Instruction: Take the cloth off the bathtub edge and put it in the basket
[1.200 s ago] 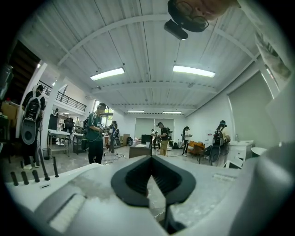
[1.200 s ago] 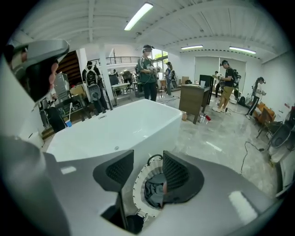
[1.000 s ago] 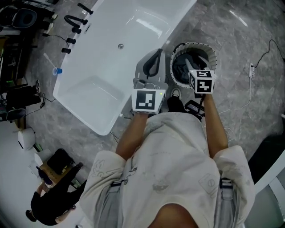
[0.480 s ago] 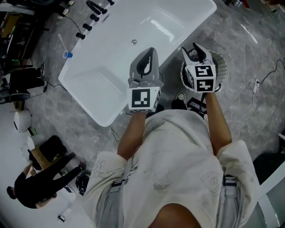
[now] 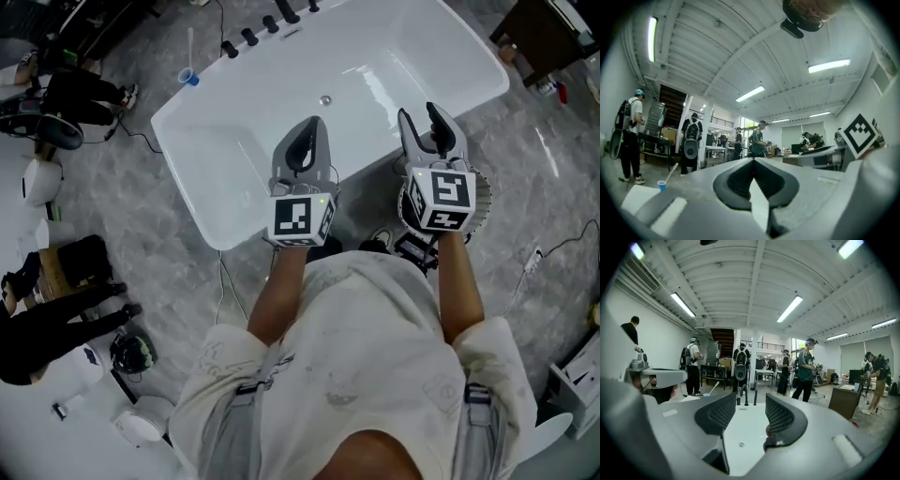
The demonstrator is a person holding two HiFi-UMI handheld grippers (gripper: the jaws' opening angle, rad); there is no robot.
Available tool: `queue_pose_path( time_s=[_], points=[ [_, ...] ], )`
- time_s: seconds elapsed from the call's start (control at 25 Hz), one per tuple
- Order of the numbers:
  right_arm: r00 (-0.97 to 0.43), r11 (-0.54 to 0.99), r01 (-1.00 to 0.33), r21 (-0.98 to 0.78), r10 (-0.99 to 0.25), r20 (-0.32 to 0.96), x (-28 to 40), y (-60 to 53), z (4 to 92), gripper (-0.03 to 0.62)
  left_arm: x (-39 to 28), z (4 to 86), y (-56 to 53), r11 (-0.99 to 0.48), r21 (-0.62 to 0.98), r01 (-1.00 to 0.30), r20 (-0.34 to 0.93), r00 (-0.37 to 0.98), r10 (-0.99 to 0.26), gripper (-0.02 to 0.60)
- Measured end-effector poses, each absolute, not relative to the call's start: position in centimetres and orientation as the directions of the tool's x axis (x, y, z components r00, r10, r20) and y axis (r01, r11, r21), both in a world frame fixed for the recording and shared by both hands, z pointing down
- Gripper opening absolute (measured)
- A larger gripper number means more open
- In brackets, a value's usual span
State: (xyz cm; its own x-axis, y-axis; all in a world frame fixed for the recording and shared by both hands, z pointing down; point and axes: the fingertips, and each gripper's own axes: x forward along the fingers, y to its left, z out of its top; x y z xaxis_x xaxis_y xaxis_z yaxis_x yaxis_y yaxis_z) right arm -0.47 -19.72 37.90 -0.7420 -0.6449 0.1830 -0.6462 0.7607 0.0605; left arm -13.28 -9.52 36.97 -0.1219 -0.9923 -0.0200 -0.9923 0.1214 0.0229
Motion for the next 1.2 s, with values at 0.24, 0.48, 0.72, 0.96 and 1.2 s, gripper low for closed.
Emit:
queue_pose_path(
  time_s=[0.24,0.48,0.72,0.96,1.2],
  points=[
    [-0.812,0.817,-0.564,0.12,-0.575,0.1,-5.3,-17.2,35.8,0.202,-17.8,36.4,-5.2,0.265,0.013,-0.964,-0.05,-0.266,-0.963,-0.003],
    [-0.861,0.86,-0.497,0.118,-0.505,0.053,-9.1,-14.8,34.3,0.201,-21.0,36.1,-1.4,0.361,-0.008,-0.932,-0.061,-0.36,-0.931,-0.003],
    [-0.903,0.896,-0.427,0.121,-0.429,-0.014,-12.9,-11.4,31.8,0.201,-24.4,34.5,2.6,0.442,-0.027,-0.896,-0.102,-0.438,-0.893,-0.003],
    [-0.918,0.909,-0.396,0.127,-0.391,-0.067,-16.0,-9.1,29.8,0.201,-27.7,32.6,5.6,0.491,-0.042,-0.87,-0.123,-0.483,-0.867,-0.003],
    [-0.922,0.912,-0.386,0.139,-0.377,-0.084,-17.9,-7.5,29.1,0.198,-29.7,31.1,7.3,0.499,-0.044,-0.865,-0.139,-0.49,-0.861,-0.003]
  ],
)
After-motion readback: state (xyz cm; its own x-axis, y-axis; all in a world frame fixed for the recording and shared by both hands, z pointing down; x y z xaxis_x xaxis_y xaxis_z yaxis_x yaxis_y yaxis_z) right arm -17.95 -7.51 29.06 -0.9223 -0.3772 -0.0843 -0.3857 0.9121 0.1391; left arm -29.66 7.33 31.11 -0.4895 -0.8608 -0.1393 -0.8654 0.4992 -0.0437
